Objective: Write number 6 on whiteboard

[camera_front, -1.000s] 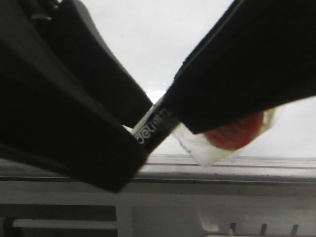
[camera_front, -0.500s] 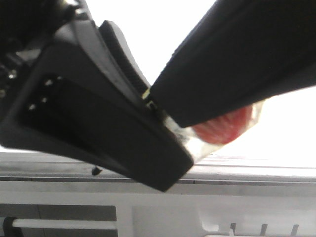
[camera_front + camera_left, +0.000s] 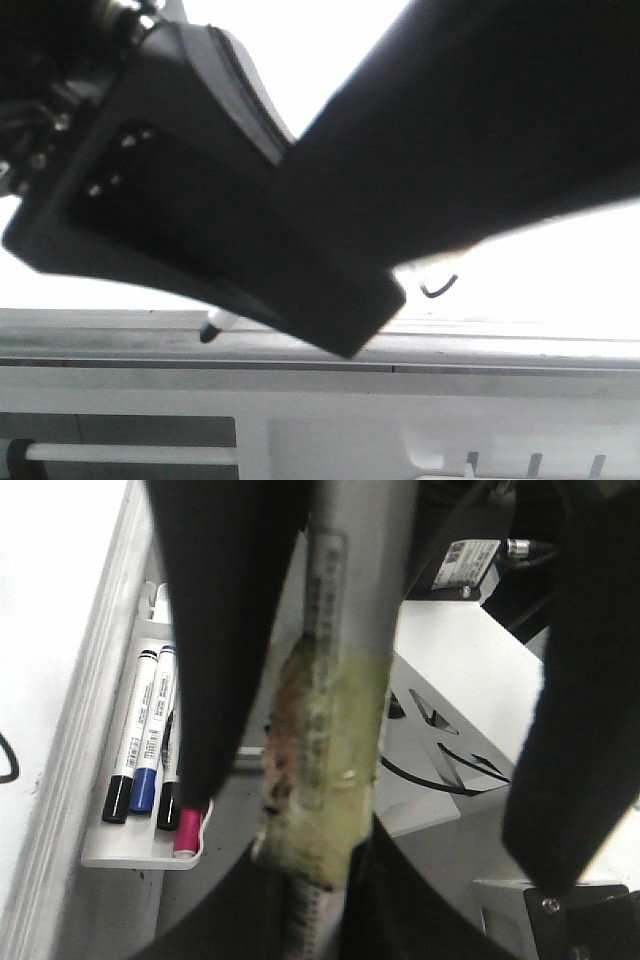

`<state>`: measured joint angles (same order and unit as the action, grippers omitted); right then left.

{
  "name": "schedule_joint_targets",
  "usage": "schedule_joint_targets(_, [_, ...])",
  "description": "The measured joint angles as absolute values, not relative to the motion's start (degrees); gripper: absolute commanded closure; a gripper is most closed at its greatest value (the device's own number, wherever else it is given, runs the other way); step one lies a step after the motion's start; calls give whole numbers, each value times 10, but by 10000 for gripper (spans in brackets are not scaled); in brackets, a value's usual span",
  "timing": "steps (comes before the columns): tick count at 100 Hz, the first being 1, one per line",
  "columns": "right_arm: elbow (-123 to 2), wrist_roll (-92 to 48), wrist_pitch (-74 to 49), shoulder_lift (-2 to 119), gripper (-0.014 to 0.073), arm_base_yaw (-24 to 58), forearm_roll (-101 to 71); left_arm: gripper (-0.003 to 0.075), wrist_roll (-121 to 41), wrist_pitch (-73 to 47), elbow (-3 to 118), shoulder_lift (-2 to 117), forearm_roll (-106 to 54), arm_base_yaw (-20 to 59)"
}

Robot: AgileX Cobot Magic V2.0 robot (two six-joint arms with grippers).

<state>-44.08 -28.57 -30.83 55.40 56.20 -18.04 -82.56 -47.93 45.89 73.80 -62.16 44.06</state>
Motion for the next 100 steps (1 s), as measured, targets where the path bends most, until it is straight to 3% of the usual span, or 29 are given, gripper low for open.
schedule_joint_targets(21, [-441,-286,-311,462,85,484,-177,739,-785,-472,459,710,-653,393])
schedule_joint_targets(28, [-441,-286,-320,427,136,450,-172,739,-781,-460,456,705,-688,377])
schedule_joint_targets(35, [-441,-286,-330,392,280,416,-168,739,-780,-430,446,704,-738,369])
schedule_joint_targets(49, [-441,-286,-357,329,670,360,-161,739,-778,-303,411,704,-850,369])
schedule_joint_targets(64, [-441,-286,-387,300,659,328,-148,739,-778,-196,394,724,-963,369])
schedule_joint_targets(100, [-441,-286,-416,300,659,323,-135,739,-777,-149,394,790,-1026,428])
